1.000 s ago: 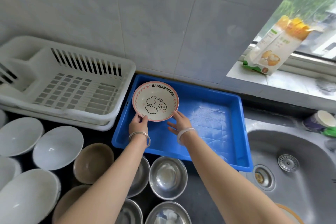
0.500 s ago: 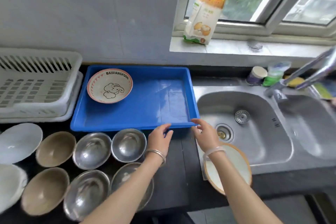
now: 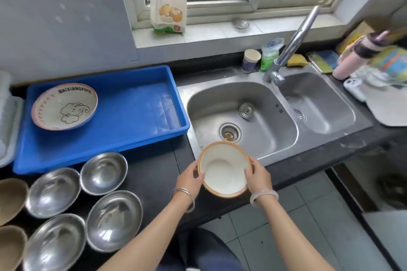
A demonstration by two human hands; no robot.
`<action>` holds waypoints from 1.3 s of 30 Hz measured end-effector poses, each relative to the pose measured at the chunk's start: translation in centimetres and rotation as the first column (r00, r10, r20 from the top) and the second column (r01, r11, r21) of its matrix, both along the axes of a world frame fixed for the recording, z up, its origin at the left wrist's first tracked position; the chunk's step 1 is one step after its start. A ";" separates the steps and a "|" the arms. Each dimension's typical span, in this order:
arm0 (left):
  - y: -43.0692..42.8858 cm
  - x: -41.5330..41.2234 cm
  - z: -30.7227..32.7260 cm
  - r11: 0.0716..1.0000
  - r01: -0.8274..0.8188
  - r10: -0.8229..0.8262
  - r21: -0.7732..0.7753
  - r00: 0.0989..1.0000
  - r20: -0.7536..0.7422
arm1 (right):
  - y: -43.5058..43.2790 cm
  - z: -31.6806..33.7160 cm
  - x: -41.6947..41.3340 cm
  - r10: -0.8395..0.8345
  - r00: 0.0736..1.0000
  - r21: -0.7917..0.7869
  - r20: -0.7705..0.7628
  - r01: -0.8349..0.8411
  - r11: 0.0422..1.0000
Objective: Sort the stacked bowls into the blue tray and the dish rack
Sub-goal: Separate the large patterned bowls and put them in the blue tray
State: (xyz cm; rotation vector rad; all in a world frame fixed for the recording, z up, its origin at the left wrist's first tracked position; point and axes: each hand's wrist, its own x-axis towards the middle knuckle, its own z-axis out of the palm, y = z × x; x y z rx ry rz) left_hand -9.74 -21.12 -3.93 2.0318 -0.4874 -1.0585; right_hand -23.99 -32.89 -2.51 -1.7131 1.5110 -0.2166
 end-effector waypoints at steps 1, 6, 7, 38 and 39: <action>0.0 -0.1 0.0 1.000 -0.019 0.019 -0.008 1.000 -0.004 | 0.0 0.0 0.0 -0.003 1.000 -0.007 0.006 0.003 1.000; -0.1 0.1 0.2 0.996 -0.074 0.073 -0.045 0.997 -0.019 | 0.0 0.2 0.5 -0.025 1.000 -0.057 0.011 0.025 0.998; -0.1 0.4 0.4 0.994 -0.091 0.090 -0.056 0.996 -0.019 | 0.1 0.3 0.8 -0.026 0.999 -0.071 0.027 0.027 0.997; 12.6 33.2 4.2 0.595 -0.764 0.797 -0.249 0.601 0.059 | 7.2 4.1 43.2 0.385 0.851 0.056 0.357 -0.430 0.901; 12.7 34.1 4.0 0.604 -0.762 0.793 -0.234 0.604 0.080 | 7.4 3.8 44.3 0.386 0.854 0.061 0.348 -0.432 0.900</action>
